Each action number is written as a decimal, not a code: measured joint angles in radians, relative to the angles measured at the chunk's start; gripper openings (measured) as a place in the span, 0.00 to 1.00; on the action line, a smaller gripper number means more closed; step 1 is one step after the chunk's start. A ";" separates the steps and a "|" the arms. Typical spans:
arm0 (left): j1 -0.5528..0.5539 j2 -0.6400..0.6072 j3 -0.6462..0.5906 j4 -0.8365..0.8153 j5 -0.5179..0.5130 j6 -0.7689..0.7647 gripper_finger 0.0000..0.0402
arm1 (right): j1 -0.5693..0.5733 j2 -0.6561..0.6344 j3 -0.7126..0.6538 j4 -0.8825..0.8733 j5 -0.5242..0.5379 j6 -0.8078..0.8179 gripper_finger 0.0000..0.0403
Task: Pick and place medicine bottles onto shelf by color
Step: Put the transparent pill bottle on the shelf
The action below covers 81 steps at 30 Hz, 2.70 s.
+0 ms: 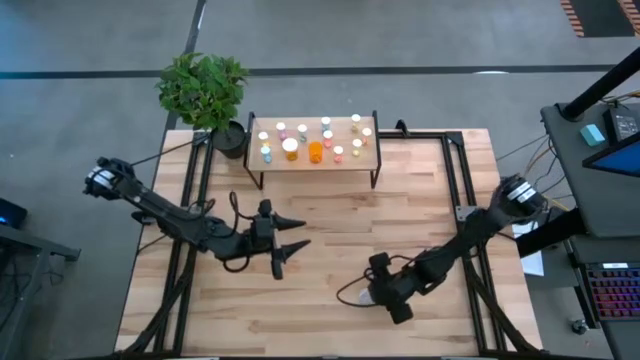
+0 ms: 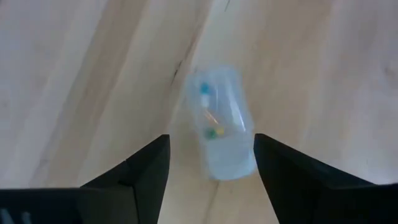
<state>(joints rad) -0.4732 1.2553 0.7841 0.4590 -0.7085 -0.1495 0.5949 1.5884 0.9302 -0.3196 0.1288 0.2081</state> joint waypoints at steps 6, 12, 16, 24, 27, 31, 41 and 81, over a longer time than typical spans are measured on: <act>-0.013 0.037 0.001 0.060 0.000 -0.001 0.50 | -0.004 0.055 0.000 0.037 0.004 -0.010 0.54; -0.017 0.067 0.000 0.060 -0.001 -0.044 0.50 | -0.020 0.055 0.002 0.055 0.007 0.015 0.41; -0.031 0.113 0.000 0.058 0.000 -0.055 0.50 | -0.038 0.054 0.002 0.058 0.006 0.018 0.32; -0.080 0.272 0.002 0.178 0.161 -0.048 0.50 | -0.059 -0.005 0.096 -0.090 0.198 -0.152 0.36; -0.093 0.349 0.002 0.207 0.176 -0.045 0.50 | -0.055 -0.012 0.151 -0.109 0.401 -0.343 0.37; -0.075 0.408 0.005 0.214 0.162 -0.028 0.50 | -0.052 -0.009 0.207 -0.109 0.631 -0.611 0.36; -0.022 0.433 0.003 0.219 -0.053 -0.055 0.50 | -0.070 0.000 0.302 0.013 0.648 -0.885 0.35; 0.022 0.459 0.029 0.396 -0.034 -0.160 0.49 | -0.098 0.001 0.305 0.022 0.658 -0.853 0.36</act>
<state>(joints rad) -0.4507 1.7142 0.8131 0.8555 -0.7429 -0.3092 0.4965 1.5898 1.2353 -0.2974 0.7869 -0.6449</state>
